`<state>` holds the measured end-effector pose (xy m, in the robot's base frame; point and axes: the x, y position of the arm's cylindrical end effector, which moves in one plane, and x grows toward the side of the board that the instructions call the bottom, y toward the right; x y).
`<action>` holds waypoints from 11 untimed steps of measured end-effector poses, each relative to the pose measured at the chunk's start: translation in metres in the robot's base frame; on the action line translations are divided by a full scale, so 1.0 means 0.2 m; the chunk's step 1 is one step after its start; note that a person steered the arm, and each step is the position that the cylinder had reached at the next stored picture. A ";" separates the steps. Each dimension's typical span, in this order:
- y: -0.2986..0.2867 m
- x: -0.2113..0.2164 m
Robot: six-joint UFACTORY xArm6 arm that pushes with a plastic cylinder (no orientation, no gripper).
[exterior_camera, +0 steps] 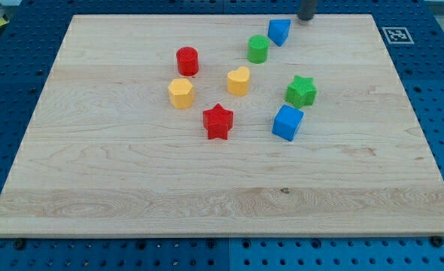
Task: Move the green circle towards the red circle
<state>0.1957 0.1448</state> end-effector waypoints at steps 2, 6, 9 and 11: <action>-0.17 0.04; -0.23 0.24; -0.19 0.24; -0.54 0.24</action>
<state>0.2436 0.0369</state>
